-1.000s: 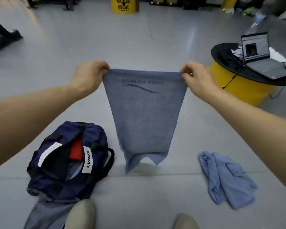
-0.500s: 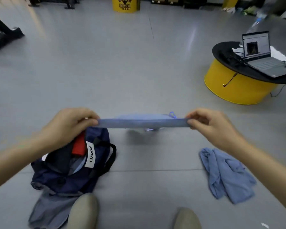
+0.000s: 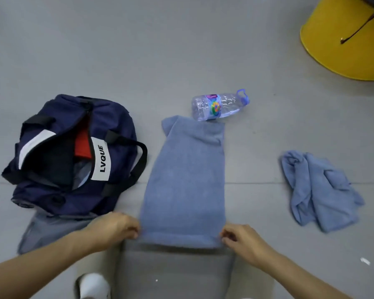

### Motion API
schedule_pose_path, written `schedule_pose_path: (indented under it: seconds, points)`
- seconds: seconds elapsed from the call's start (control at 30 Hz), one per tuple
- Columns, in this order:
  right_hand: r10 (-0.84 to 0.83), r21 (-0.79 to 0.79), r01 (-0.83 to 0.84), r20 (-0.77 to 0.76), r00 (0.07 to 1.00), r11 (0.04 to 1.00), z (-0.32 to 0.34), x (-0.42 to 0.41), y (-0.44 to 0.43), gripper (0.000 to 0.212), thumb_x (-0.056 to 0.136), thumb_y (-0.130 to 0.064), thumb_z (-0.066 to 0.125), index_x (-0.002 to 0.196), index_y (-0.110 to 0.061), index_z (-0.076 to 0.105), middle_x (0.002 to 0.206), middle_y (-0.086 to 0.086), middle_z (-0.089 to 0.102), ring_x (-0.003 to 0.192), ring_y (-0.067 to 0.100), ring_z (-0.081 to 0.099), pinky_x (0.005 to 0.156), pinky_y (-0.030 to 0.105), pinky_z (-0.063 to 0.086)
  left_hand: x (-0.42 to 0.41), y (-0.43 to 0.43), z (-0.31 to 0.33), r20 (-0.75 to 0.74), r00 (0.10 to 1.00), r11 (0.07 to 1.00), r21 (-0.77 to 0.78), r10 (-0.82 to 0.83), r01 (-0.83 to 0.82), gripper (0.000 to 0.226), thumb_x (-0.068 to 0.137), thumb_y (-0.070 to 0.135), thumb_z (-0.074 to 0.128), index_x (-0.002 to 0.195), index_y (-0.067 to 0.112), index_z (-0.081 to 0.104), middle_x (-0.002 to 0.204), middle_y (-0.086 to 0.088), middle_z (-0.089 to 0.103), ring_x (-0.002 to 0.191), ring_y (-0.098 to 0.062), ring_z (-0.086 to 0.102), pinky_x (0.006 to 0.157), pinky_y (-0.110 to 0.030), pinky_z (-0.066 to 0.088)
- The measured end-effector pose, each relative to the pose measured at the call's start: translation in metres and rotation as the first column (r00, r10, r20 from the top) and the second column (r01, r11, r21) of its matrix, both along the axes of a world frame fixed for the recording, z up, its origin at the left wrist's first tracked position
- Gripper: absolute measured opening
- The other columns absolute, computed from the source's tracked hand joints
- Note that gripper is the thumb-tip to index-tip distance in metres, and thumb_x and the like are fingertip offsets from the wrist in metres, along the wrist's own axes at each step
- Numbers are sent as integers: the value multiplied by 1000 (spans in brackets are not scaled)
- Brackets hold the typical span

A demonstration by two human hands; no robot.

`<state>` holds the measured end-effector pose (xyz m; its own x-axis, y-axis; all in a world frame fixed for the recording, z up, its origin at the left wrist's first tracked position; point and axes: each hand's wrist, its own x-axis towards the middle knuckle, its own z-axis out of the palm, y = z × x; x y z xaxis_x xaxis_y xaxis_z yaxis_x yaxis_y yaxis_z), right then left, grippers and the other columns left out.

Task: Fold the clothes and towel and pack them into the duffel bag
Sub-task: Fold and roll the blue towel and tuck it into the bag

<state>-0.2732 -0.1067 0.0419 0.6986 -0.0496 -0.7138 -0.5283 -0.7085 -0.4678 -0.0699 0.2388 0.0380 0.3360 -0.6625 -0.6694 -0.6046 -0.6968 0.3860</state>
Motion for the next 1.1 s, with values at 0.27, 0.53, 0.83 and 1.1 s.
schedule_pose_path:
  seconds: [0.27,0.53,0.83,1.1]
  points:
    - [-86,212,126,-189,978,969,-8,17,-15,21,85,-6,59,81,-24,70,70,-5,61,64,10,59,70,31,60,19,-32,-14,-276,959,995,57,-64,83,6,91,30,66,84,29,67,74,19,61,71,7,55,69,-9,39]
    - [-341,171,305,245,908,937,4,141,-81,26,91,1,64,82,-22,69,68,-3,63,65,19,63,75,49,61,142,-119,7,146,933,913,-299,330,-277,12,97,25,59,88,28,65,57,16,63,52,1,58,58,-22,40]
    - [-367,-112,463,461,808,879,-39,284,-128,42,90,-27,67,132,-27,59,124,-1,66,116,28,62,101,39,47,222,-168,-36,300,773,820,-336,559,-463,38,103,28,48,141,23,46,137,-5,55,96,-29,66,89,-40,51]
    - [493,-503,-264,403,771,823,-114,123,-41,69,91,-58,38,148,-20,48,155,14,41,142,37,41,111,50,37,67,-106,-110,495,854,922,-385,160,51,48,97,33,45,140,17,56,144,-14,52,121,-36,57,100,-44,50]
